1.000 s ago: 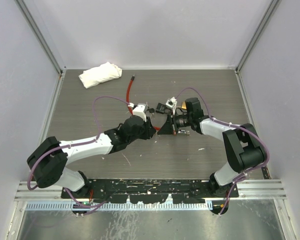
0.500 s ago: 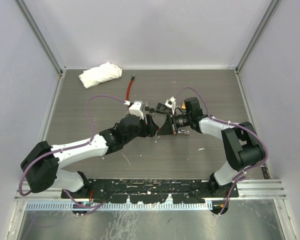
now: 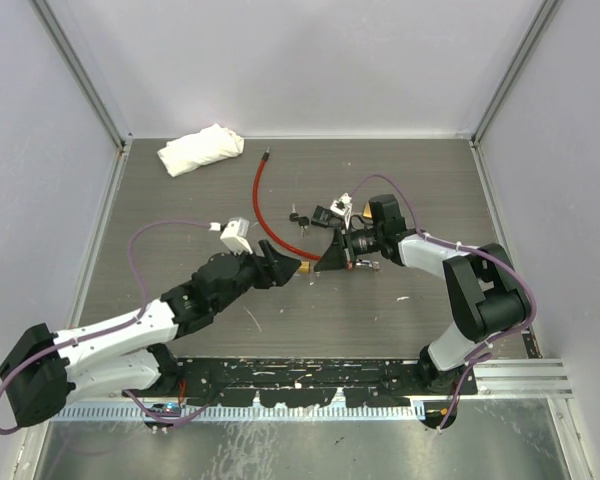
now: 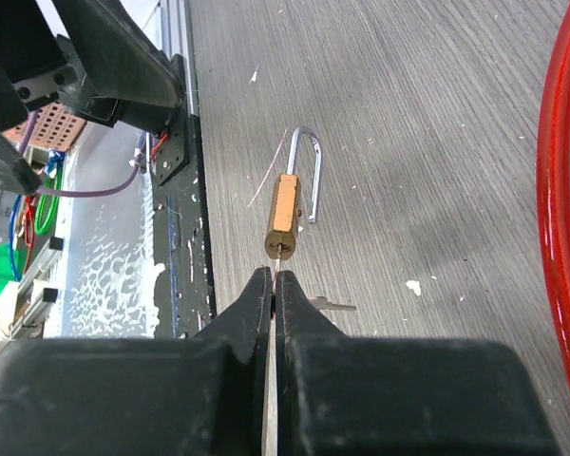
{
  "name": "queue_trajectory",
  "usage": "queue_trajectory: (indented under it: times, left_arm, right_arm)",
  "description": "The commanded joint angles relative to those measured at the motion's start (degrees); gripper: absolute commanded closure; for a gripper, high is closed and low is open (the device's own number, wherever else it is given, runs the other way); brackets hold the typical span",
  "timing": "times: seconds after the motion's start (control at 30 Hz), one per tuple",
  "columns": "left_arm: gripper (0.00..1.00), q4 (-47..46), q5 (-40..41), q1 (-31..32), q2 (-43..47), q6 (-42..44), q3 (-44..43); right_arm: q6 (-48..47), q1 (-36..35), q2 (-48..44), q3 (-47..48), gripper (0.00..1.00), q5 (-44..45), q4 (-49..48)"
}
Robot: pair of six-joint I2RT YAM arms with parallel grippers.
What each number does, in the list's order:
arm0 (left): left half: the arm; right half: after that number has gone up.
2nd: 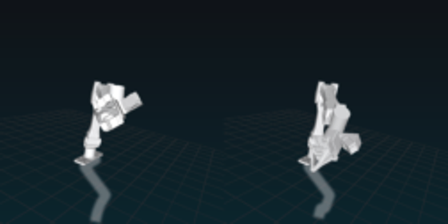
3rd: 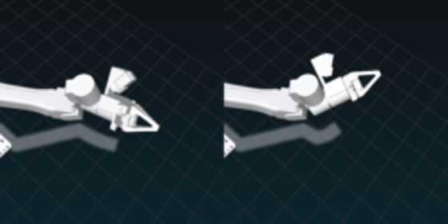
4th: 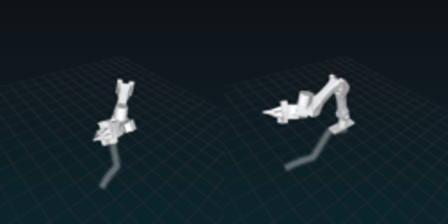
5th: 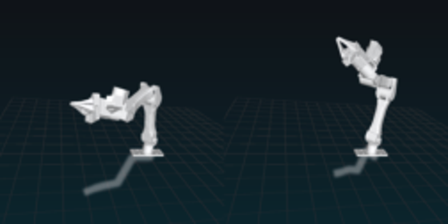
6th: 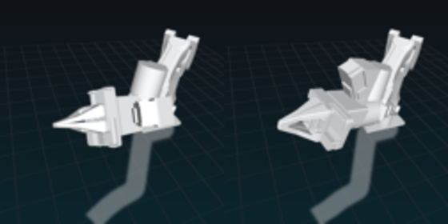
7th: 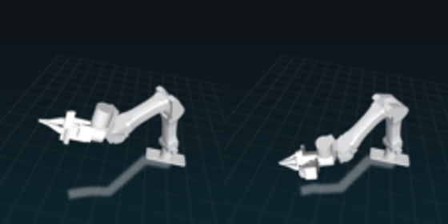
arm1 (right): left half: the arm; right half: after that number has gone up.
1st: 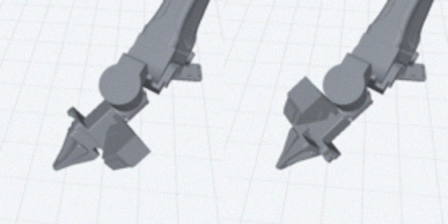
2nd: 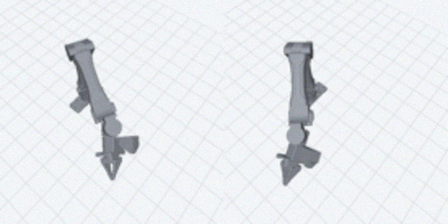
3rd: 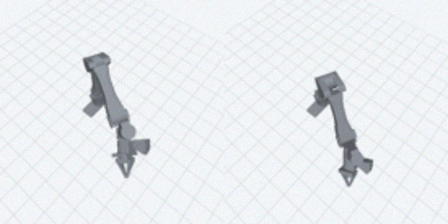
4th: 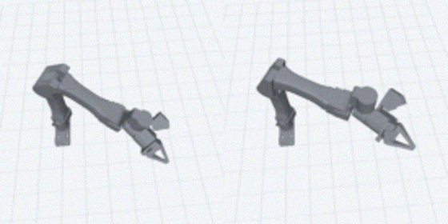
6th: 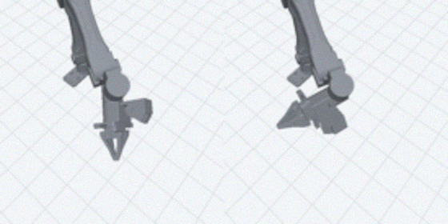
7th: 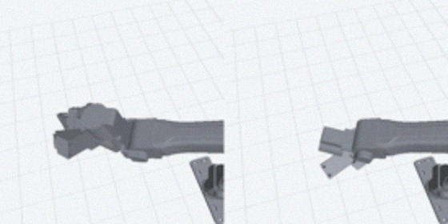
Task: Lock with the key
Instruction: Lock the lock.
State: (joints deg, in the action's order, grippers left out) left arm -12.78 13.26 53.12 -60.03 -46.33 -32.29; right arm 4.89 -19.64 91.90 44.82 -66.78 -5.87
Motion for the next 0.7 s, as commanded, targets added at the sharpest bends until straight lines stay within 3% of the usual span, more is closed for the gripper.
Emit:
queue_trajectory:
  times: [0.0, 0.13, 0.33, 0.47, 0.57, 0.67]
  left_arm:
    - [0.30, -8.83, -0.78, -0.50, 6.12, -8.93, 6.10]
    - [0.32, -6.90, -0.27, -2.00, 12.37, -14.54, 11.97]
    - [0.33, -10.73, 0.29, -5.21, 18.78, -34.88, 23.41]
    - [0.28, -7.22, 2.81, -5.18, 20.70, -41.89, 23.51]
    - [0.27, -7.49, 3.69, -5.14, 20.85, -34.25, 21.54]
    - [0.25, -15.69, 1.25, -5.22, 20.66, -12.14, 21.88]
  right_arm:
    - [-0.79, 0.40, -2.36, 2.64, 0.99, -2.44, -0.86]
    - [-1.38, 0.53, -3.11, 2.60, 0.99, -2.82, -0.57]
    - [-3.23, 0.48, -4.04, 2.82, 0.99, -2.96, 0.72]
    - [-3.72, 0.48, -4.18, 2.77, 0.99, -3.46, 0.89]
    - [-4.02, 0.53, -4.17, 2.84, 0.99, -4.16, 1.00]
    - [-5.46, 0.49, -4.75, 3.37, 0.99, -4.97, 2.67]
